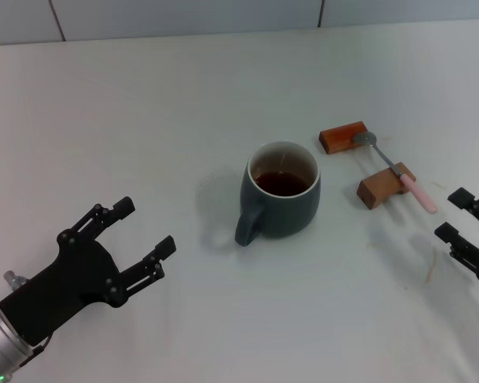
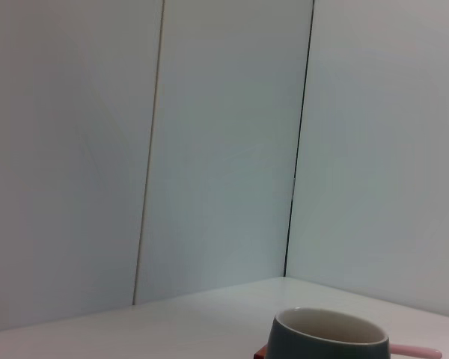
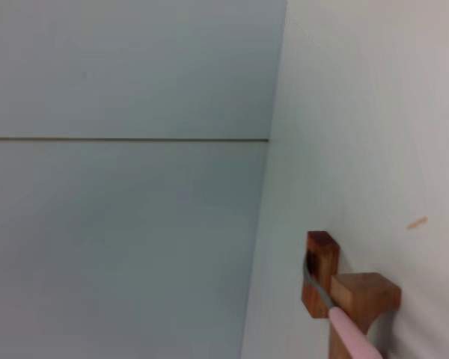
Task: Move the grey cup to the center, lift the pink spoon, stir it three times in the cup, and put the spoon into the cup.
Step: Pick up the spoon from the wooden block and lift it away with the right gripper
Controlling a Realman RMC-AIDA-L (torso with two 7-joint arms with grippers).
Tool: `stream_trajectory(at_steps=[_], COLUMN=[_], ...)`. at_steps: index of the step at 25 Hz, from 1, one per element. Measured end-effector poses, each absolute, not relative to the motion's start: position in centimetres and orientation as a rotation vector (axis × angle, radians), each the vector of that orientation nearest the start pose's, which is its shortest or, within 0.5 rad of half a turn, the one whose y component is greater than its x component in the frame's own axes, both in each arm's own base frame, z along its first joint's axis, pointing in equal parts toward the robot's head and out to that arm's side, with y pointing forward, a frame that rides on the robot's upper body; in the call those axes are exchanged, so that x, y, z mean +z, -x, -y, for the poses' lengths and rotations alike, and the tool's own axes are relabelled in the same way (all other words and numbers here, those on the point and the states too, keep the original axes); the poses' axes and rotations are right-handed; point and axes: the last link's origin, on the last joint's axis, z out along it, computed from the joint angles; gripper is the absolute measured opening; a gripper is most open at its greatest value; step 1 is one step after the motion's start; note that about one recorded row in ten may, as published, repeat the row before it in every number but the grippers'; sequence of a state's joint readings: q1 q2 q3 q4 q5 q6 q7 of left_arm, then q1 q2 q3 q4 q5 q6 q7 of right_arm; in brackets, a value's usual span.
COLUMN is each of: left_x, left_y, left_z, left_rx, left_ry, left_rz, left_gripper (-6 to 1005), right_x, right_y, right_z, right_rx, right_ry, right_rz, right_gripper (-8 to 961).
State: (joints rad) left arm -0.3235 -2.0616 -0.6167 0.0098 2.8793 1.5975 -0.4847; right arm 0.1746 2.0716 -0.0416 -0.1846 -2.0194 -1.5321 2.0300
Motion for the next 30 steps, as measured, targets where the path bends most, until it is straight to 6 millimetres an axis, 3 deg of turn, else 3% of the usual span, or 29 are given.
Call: stream_trajectory(at_steps=[30], left_x=[-5.2], left_y=[31.5], left_z=[-21.4], left_rx=[-1.017], left_ry=[2.265], left_rz=[0.46], left_gripper=[845], right_x=[-2.7], right_y=[-36.9], right_z=[-23.9], right_rx=[1.402], right_ry=[1.312], right_rz=[-2.162], right_gripper=[676])
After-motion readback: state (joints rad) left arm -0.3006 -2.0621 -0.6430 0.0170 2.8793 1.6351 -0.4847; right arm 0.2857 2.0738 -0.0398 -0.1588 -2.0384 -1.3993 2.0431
